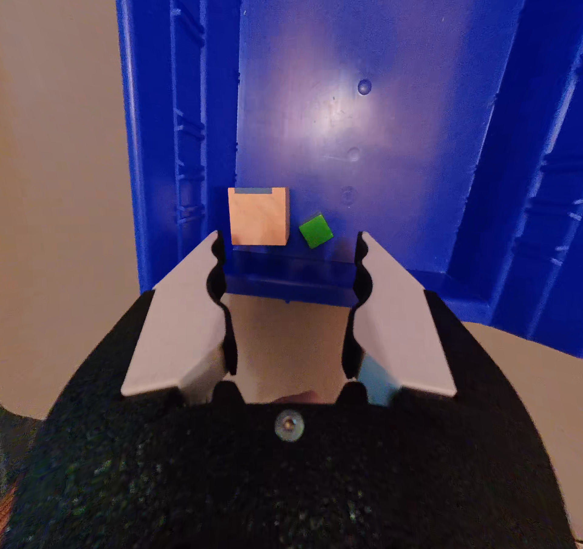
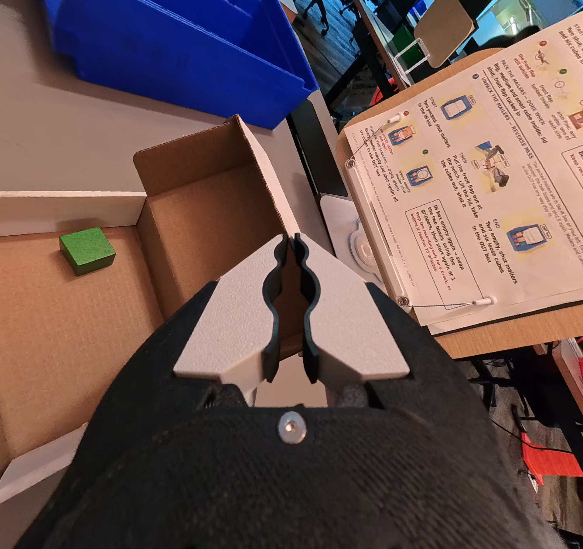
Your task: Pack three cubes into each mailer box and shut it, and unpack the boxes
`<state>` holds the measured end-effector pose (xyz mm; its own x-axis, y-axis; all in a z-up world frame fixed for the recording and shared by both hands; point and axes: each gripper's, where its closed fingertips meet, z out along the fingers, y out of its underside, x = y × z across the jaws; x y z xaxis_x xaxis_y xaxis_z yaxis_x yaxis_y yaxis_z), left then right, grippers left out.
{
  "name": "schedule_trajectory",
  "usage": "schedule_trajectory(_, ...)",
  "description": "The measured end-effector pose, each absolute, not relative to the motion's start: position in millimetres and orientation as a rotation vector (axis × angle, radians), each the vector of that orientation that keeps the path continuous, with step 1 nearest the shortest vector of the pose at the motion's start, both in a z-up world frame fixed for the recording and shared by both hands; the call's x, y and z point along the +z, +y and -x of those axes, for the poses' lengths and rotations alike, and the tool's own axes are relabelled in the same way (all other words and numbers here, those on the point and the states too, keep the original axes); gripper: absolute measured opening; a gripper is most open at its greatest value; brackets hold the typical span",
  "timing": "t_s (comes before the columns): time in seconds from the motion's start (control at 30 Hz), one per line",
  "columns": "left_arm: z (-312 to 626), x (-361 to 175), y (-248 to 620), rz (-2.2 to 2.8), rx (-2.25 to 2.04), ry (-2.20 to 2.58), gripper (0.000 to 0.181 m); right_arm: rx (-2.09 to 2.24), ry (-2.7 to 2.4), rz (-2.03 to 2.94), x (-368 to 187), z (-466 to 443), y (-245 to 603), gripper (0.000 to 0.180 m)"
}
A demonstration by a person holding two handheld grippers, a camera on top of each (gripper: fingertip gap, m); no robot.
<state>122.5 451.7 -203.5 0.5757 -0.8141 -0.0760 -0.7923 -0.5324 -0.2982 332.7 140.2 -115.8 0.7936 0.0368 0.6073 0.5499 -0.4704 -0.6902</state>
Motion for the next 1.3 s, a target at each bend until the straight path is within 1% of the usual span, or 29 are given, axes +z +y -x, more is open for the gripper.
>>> schedule_trajectory(0.07, -122.9, -208.0, 453.3, 2.529, -0.111, 1.282, 0.064, -0.645, -0.437, 1.987, -116.1, -332.7, 140.7, 0.003)
schedule_trajectory(0.23, -116.5, -216.7, 466.6, 2.549, -0.010, 1.210, 0.066, -0.640, -0.441, 1.986, -117.0, -331.2, 142.2, 0.003)
schedule_trajectory(0.3, -116.3, -218.3, 470.2, 2.545, 0.002, 1.206, 0.062, -0.640, -0.445, 1.987, -117.2, -330.7, 142.5, 0.003)
schedule_trajectory(0.37, -118.6, -222.9, 468.6, 2.569, -0.027, 1.208, 0.065, -0.637, -0.445, 1.988, -117.9, -330.7, 143.1, 0.003)
schedule_trajectory(0.57, -125.2, -236.6, 466.1, 2.661, -0.123, 1.185, 0.067, -0.635, -0.447, 1.989, -119.0, -330.2, 143.8, 0.003)
schedule_trajectory(0.67, -130.5, -237.9, 462.4, 2.676, -0.200, 1.224, 0.075, -0.635, -0.446, 1.989, -119.5, -330.6, 143.9, 0.003)
schedule_trajectory(0.73, -128.9, -240.3, 463.5, 2.680, -0.173, 1.254, 0.070, -0.635, -0.447, 1.989, -119.8, -330.5, 144.2, 0.003)
schedule_trajectory(0.77, -125.7, -241.3, 465.7, 2.672, -0.118, 1.278, 0.059, -0.634, -0.447, 1.990, -120.1, -330.4, 144.4, 0.003)
schedule_trajectory(0.8, -122.3, -240.8, 467.6, 2.645, -0.056, 1.334, 0.042, -0.634, -0.448, 1.991, -120.2, -330.3, 144.6, 0.003)
schedule_trajectory(0.83, -123.4, -239.3, 464.7, 2.624, -0.048, 1.393, 0.042, -0.634, -0.449, 1.992, -120.6, -330.2, 144.7, 0.003)
schedule_trajectory(0.93, -138.4, -214.9, 460.7, 2.477, -0.107, 1.461, 0.042, -0.635, -0.452, 1.995, -121.3, -330.3, 144.4, 0.003)
schedule_trajectory(1.07, -171.4, -153.2, 420.3, 2.221, -0.398, 1.571, 0.042, -0.636, -0.448, 2.000, -122.5, -331.6, 144.3, 0.003)
schedule_trajectory(1.13, -183.0, -117.4, 378.1, 2.075, -0.611, 1.683, 0.041, -0.636, -0.447, 2.001, -122.6, -331.5, 144.5, 0.003)
schedule_trajectory(1.2, -188.9, -83.6, 317.7, 1.901, -0.884, 1.841, 0.041, -0.637, -0.451, 2.004, -122.9, -331.3, 144.7, 0.003)
schedule_trajectory(1.27, -185.6, -62.4, 254.8, 1.745, -1.074, 2.018, 0.041, -0.626, -0.449, 2.010, -122.9, -330.5, 144.0, 0.002)
schedule_trajectory(1.3, -183.0, -59.1, 227.7, 1.675, -1.103, 2.102, 0.041, -0.620, -0.448, 2.012, -122.2, -329.8, 143.5, 0.002)
